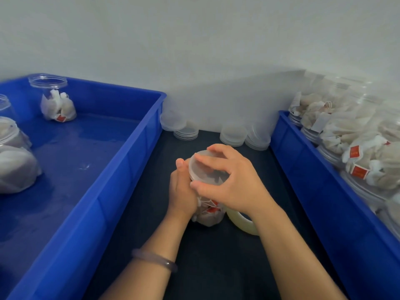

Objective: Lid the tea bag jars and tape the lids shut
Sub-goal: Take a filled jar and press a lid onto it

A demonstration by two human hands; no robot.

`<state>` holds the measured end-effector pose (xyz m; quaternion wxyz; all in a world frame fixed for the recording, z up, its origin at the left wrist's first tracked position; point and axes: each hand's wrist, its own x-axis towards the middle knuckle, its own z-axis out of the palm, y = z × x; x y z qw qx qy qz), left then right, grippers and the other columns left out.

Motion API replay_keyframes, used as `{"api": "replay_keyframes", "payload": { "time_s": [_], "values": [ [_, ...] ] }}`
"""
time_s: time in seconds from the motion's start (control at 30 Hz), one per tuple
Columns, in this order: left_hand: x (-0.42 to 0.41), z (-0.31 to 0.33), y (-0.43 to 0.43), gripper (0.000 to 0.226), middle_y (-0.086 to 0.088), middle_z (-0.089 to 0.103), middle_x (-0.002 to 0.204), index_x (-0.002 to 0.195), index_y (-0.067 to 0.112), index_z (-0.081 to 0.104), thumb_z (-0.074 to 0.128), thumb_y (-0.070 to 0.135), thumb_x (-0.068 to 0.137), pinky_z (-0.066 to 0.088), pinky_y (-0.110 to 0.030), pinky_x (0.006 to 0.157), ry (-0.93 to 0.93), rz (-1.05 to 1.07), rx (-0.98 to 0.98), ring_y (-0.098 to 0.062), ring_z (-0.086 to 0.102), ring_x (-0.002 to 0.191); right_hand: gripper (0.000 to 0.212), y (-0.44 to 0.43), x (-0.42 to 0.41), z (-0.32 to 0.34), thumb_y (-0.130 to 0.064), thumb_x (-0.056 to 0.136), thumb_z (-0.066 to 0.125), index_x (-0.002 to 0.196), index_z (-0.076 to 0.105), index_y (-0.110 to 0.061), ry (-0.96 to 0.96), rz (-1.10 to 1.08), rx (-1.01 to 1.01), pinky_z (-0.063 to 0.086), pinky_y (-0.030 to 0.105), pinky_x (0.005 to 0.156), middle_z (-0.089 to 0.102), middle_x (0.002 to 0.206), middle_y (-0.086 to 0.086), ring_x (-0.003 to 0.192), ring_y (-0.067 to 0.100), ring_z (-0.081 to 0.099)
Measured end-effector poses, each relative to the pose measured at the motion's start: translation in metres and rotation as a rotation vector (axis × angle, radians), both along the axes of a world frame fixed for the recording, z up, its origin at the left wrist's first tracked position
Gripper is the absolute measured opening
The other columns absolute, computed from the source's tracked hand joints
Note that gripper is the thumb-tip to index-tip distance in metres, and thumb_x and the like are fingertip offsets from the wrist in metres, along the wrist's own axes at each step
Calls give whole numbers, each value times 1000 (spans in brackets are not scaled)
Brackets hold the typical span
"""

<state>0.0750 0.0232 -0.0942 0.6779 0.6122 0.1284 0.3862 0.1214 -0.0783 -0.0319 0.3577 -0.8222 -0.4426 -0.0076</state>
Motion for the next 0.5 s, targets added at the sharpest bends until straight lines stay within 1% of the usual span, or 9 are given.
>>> {"api": "replay_keyframes", "payload": {
  "time_s": [0.1,0.17,0.23,0.27,0.3,0.37,0.43,0.47,0.5],
  "values": [
    [2,-2,-6,54,10,66,57,76,23,63,19,28,105,42,-10,47,25,97,59,0,61,52,63,8,-18,-3,-62,75,62,132,56,-36,-122,-235,-43,31,21,93,41,140,-6,125,13,37],
    [2,-2,-7,54,9,63,53,73,23,62,19,24,106,38,-9,39,37,104,56,-2,57,44,71,5,-24,2,-65,80,52,143,41,-34,-122,-206,-158,30,25,97,31,147,-1,130,18,29],
    [1,-1,-7,57,8,63,53,74,17,64,17,24,105,40,-10,43,5,93,28,-2,58,47,75,-6,-22,17,-60,84,53,149,28,-32,-68,-113,-306,28,27,102,22,152,0,136,19,24],
    [2,0,-6,58,8,64,54,74,16,65,17,22,105,42,-10,48,-13,98,30,0,59,51,75,-12,-19,25,-58,84,55,149,27,-32,-41,-86,-378,29,27,100,23,151,-1,136,19,26],
    [2,-1,-6,58,9,65,55,74,16,65,17,20,105,42,-10,52,-25,100,41,1,60,54,73,-17,-17,32,-57,82,58,146,32,-34,-30,-79,-430,32,26,95,29,146,-1,133,19,33],
    [4,-2,-8,57,9,67,58,76,15,66,17,19,105,43,-10,57,-34,93,41,2,62,60,61,-23,-19,42,-65,73,62,126,51,-37,-126,-141,-486,39,27,77,47,120,-4,109,18,49],
    [4,-3,-8,57,8,69,65,81,13,69,17,20,105,45,-10,62,-21,78,18,0,66,67,60,-24,-25,43,-79,60,58,102,58,-36,-253,-291,-466,33,27,58,54,98,-10,84,12,49],
    [4,-4,-8,57,8,71,68,83,13,69,17,20,105,46,-9,64,-14,70,16,0,67,70,64,-24,-26,43,-84,53,53,92,57,-33,-274,-345,-416,31,26,54,55,90,-15,78,10,46],
    [4,-4,-7,55,11,70,68,81,14,69,19,18,105,45,-8,63,-2,68,28,2,67,70,66,-25,-25,41,-87,48,50,85,53,-32,-259,-358,-357,32,25,55,53,86,-18,78,8,46]
  ]
}}
